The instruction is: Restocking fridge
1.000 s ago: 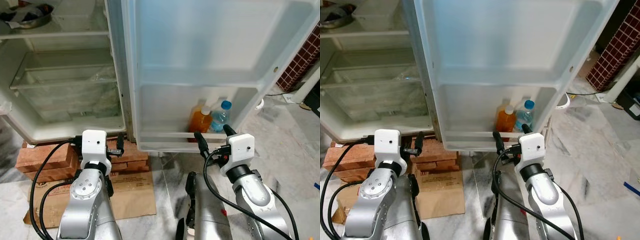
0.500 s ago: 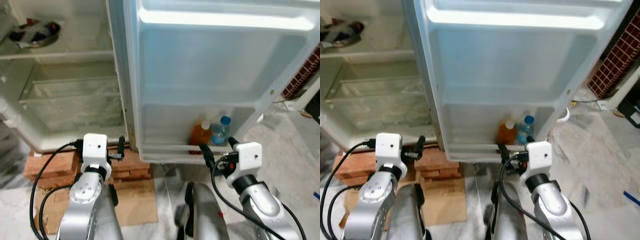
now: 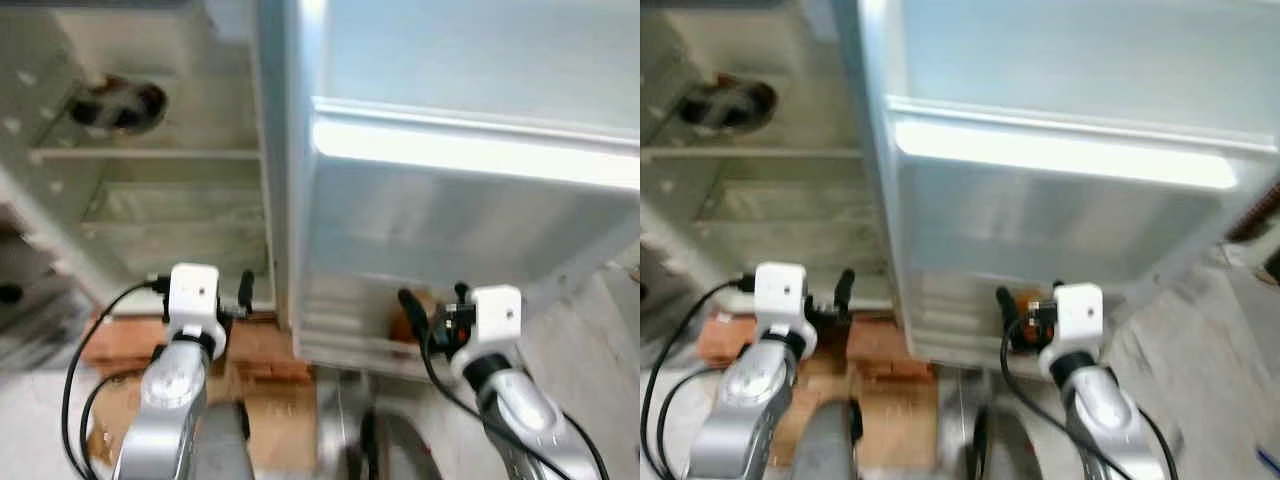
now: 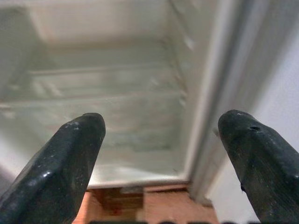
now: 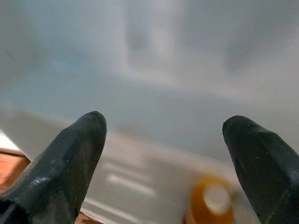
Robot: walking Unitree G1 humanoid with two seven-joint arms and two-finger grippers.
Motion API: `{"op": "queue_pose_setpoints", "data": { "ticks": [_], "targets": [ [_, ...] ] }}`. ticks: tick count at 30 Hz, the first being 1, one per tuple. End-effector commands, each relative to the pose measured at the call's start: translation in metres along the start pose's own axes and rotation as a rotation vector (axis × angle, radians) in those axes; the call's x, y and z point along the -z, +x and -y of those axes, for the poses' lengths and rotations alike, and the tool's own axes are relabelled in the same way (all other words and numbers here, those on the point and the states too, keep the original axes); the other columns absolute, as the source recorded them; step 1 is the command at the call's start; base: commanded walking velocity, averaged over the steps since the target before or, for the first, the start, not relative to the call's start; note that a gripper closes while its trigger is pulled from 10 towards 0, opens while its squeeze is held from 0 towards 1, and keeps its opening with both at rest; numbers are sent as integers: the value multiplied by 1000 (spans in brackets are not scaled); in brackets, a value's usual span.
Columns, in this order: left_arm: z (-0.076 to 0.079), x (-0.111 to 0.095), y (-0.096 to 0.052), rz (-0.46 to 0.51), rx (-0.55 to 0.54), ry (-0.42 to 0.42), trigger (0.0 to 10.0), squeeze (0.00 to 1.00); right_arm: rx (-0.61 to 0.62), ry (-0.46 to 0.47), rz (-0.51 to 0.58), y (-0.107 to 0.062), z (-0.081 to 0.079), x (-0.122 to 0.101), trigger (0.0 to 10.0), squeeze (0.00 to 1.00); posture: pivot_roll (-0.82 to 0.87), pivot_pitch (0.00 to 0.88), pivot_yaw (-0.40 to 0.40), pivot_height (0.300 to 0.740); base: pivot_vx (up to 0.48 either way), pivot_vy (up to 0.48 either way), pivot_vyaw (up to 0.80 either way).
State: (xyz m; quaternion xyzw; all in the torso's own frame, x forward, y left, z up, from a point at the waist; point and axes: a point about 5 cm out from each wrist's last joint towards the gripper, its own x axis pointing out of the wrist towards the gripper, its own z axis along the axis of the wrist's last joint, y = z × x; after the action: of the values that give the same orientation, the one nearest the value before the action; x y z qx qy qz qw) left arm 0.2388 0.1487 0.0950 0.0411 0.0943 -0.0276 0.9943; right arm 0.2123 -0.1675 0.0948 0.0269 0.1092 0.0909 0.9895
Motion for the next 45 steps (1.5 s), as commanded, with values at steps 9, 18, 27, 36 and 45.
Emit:
{"op": "queue_pose_setpoints", "data": {
  "ticks": [9, 18, 27, 36, 45],
  "targets": [
    [3, -1, 0, 6, 25, 14, 10000, 0, 20, 26, -34, 1, 4, 1, 10000, 0, 19, 0, -44, 703, 0, 0, 0],
    [3, -1, 0, 6, 27, 14, 10000, 0, 15, 30, -46, 3, 3, 2, 10000, 0, 20, 0, -44, 703, -190, 0, 0],
    [3, -1, 1, 8, 34, 14, 10000, 0, 8, 27, -56, 5, 3, 2, 10000, 0, 18, 0, -44, 703, -242, 0, 0],
    [3, -2, 3, 9, 31, 13, 10000, 0, -1, 29, -47, 7, 2, 1, 10000, 0, 16, 0, -43, 703, -231, 0, 0],
    [2, -4, 4, 21, 24, 13, 10000, 0, -9, 27, -19, 9, 0, -2, 10000, 0, 20, 0, -39, 713, 0, 0, 0]
  ]
}}
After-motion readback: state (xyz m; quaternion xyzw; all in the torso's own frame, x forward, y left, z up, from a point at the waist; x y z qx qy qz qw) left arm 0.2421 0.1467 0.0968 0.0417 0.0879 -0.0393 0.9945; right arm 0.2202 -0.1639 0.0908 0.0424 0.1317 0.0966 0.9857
